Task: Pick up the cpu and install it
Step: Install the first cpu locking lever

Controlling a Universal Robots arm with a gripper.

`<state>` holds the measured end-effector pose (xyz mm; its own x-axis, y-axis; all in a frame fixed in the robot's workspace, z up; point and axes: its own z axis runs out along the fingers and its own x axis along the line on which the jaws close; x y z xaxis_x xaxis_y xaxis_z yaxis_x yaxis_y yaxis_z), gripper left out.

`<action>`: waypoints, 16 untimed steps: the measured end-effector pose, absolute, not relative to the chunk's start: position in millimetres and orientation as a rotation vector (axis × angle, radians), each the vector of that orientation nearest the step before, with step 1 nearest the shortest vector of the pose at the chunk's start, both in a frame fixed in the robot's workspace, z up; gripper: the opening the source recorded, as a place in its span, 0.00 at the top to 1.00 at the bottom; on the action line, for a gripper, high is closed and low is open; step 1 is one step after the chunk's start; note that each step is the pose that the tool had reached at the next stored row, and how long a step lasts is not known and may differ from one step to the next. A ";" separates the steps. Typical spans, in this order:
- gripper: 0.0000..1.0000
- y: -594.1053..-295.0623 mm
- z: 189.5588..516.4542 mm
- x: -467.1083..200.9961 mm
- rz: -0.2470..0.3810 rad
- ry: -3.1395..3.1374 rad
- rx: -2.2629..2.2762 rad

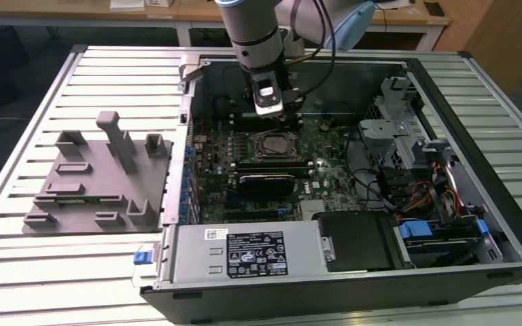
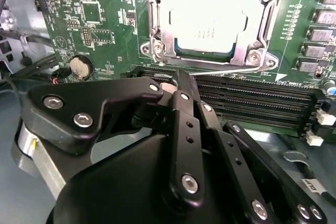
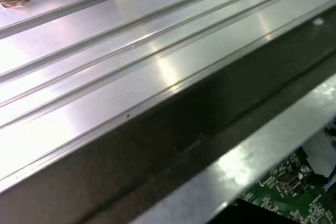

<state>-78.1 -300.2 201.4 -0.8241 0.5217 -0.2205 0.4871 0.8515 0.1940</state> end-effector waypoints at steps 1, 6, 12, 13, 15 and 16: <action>0.89 -300.1 201.1 -78.1 0.186 2.759 0.780; 0.89 -300.0 198.8 -78.1 0.175 2.734 0.853; 0.89 -300.0 196.0 -78.1 0.166 2.713 0.912; 0.89 -299.9 195.6 -78.1 0.165 2.710 0.919; 0.89 -299.9 194.9 -78.1 0.163 2.706 0.932; 0.89 -299.8 194.5 -78.1 0.162 2.703 0.937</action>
